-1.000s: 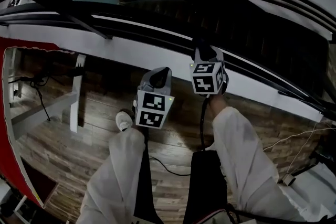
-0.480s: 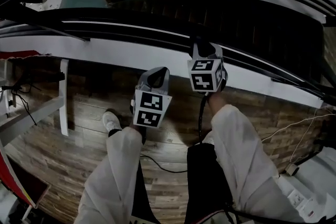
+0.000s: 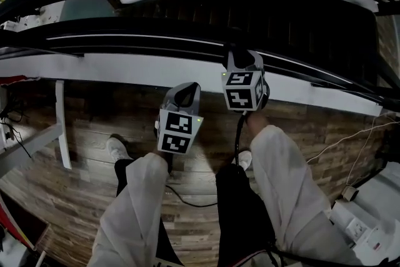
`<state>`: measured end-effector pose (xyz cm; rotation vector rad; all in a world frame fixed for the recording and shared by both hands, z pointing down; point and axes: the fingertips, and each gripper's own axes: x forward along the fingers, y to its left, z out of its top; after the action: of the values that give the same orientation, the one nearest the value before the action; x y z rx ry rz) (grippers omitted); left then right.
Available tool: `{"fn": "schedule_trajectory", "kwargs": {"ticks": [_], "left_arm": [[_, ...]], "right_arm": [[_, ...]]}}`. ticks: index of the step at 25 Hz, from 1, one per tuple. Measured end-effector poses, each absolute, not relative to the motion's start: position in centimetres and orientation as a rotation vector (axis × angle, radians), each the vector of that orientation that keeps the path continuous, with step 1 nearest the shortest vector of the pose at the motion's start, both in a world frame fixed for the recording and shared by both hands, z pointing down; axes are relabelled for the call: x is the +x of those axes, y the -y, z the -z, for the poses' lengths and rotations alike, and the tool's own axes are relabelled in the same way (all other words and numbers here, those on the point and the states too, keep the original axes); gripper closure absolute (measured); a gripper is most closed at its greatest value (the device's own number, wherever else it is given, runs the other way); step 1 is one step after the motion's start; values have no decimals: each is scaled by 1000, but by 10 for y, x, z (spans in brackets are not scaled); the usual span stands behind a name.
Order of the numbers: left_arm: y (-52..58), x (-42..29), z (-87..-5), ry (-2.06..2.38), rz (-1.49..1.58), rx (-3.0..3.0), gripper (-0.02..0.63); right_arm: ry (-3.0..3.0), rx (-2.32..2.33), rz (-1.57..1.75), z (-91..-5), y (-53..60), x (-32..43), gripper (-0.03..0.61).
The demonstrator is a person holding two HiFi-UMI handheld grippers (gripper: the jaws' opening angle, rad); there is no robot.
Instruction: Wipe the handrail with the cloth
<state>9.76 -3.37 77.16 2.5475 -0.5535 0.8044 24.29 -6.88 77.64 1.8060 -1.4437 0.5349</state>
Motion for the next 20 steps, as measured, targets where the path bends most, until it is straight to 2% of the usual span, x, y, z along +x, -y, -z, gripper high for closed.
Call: {"fn": "schedule_trajectory", "kwargs": {"ticks": [20], "left_arm": [[-70,249,-793,385,-815,2629,611]], "right_arm": [[1346,1916,-514,-780,-38,402,488]]}}
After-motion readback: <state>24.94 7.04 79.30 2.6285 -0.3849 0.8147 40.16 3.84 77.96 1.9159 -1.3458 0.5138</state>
